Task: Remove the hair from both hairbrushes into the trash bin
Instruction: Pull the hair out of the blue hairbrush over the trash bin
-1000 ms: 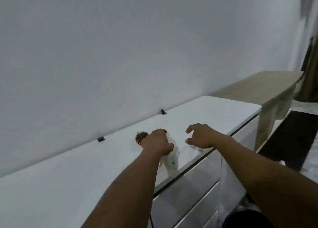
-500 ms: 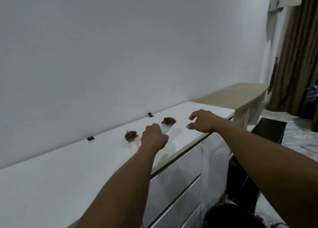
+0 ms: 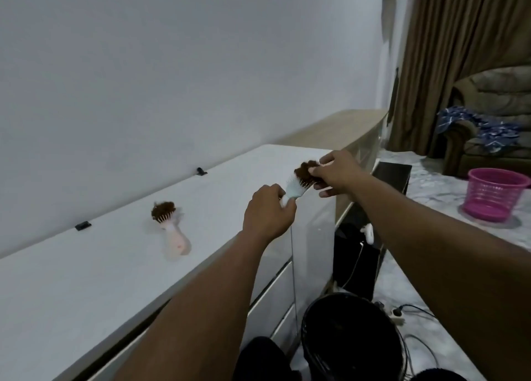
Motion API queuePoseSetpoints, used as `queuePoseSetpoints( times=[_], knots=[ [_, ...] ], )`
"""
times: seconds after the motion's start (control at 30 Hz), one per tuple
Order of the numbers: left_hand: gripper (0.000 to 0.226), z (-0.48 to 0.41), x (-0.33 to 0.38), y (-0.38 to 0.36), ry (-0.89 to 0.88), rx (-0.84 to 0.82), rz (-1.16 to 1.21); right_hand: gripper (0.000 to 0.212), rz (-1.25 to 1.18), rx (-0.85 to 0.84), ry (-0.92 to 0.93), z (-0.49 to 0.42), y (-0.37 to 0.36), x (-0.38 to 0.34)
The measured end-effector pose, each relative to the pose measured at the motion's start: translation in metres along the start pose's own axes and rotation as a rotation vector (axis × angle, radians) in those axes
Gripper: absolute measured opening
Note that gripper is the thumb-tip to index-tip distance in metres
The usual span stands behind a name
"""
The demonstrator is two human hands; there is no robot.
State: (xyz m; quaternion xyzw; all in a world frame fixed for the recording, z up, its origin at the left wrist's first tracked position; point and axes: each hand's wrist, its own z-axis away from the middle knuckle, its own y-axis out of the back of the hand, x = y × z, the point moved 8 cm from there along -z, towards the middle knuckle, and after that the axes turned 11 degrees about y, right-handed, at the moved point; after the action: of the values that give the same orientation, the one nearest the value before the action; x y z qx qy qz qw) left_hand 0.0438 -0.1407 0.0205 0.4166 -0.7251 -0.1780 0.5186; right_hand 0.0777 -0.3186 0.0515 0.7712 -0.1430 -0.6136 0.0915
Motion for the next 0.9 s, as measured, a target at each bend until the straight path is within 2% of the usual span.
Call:
queuePoseSetpoints(
  times=[0.13,0.27,0.4,0.5,0.7,0.83,0.9],
  knots=[
    [0.024,0.014,0.002,-0.066,-0.028,-0.115,0.032,0.032,0.013,0.100,-0.085,0.004,0.027,0.066],
    [0.024,0.042,-0.017,-0.145,-0.015,-0.290,0.021,0.018,0.155,0.135,-0.165,0.016,0.042,0.157],
    [0.025,0.084,-0.055,-0.228,0.046,-0.501,0.005,0.018,0.354,0.037,-0.230,0.040,0.032,0.252],
    [0.023,0.115,-0.089,-0.279,0.124,-0.634,0.000,0.021,0.402,-0.044,-0.297,0.059,0.019,0.320],
    [0.025,0.145,-0.141,-0.362,0.207,-0.840,-0.067,0.023,0.251,-0.101,-0.493,0.084,-0.002,0.442],
    [0.025,0.142,-0.161,-0.401,0.206,-0.840,-0.105,0.017,0.043,0.065,-0.606,0.087,-0.011,0.494],
    [0.025,0.138,-0.171,-0.424,0.207,-0.837,-0.113,0.031,-0.057,0.121,-0.652,0.086,-0.021,0.516]
  ],
)
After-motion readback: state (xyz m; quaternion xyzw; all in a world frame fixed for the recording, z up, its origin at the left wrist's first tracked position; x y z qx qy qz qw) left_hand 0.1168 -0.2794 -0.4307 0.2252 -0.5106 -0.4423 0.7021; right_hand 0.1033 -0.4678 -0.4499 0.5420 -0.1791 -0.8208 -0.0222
